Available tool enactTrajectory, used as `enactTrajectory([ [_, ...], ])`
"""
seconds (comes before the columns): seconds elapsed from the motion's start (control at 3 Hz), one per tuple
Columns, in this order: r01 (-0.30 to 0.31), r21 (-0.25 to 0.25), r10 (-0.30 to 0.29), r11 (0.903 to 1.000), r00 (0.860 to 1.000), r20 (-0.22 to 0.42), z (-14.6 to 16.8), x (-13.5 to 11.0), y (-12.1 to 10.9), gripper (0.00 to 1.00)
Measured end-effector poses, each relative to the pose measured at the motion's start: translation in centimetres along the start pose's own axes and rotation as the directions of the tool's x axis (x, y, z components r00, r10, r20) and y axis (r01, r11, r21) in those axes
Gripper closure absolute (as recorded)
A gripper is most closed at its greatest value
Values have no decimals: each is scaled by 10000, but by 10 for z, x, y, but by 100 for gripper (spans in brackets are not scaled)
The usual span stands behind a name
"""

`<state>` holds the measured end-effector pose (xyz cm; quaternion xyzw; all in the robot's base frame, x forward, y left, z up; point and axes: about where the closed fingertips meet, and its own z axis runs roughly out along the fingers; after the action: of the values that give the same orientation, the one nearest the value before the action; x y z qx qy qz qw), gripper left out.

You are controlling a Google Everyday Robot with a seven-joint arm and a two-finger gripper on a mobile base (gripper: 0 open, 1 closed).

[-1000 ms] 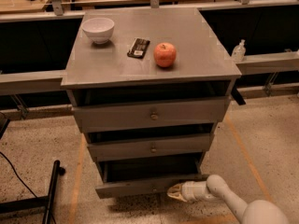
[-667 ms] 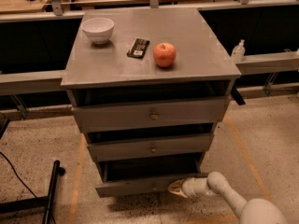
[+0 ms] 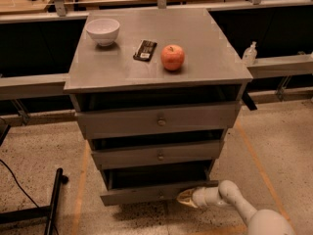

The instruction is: Close bottom drawer

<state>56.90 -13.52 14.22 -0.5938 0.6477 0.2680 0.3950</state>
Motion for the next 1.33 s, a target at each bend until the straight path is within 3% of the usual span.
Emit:
enactTrajectory([
  [0.67,-259,-747,270,9969,9995,139,-7,14,34,100],
  [1.0,-115,-877,120,9961,9999,49,5,8,36,100],
  [1.33,147,-719,-148,9973,9999,-6,20,-2,22,100],
])
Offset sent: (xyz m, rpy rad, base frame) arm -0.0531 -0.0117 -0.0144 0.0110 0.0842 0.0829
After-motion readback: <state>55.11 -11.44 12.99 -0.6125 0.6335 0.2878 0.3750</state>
